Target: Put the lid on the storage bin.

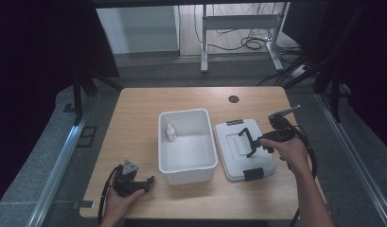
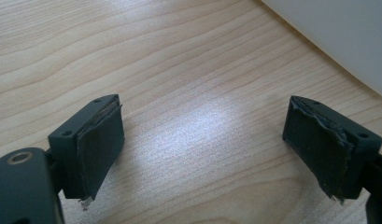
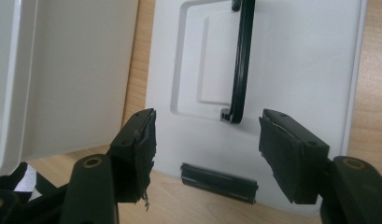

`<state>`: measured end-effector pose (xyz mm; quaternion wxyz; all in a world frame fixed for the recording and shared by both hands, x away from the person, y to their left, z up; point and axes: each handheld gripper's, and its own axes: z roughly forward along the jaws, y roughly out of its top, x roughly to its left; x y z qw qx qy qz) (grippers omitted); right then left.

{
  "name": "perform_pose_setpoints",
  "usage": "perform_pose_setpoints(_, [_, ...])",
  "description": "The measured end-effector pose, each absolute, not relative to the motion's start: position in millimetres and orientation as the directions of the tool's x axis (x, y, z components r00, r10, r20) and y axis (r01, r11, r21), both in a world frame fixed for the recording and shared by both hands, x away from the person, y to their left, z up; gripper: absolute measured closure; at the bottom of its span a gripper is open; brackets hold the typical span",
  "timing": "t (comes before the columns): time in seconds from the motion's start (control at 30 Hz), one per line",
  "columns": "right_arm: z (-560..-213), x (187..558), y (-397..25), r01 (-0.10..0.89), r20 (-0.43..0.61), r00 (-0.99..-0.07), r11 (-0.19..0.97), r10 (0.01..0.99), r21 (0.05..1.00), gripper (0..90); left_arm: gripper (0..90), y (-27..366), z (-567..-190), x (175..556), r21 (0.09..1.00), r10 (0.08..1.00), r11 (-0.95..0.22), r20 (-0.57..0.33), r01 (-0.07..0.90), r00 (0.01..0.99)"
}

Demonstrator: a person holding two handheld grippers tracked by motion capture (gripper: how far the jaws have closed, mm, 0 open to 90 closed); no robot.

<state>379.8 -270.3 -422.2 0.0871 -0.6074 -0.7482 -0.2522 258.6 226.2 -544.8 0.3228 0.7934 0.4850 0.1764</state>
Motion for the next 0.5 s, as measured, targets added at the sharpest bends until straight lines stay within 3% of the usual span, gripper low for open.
perform_pose_setpoints(0.5, [-435.5, 414.2, -267.7, 0.958, 0.420, -0.240, 0.143, 0.875, 0.250, 51.1, 12.6, 226.3, -544.8, 258.6, 0.683, 0.883, -0.321, -0.034, 0.656, 0.468])
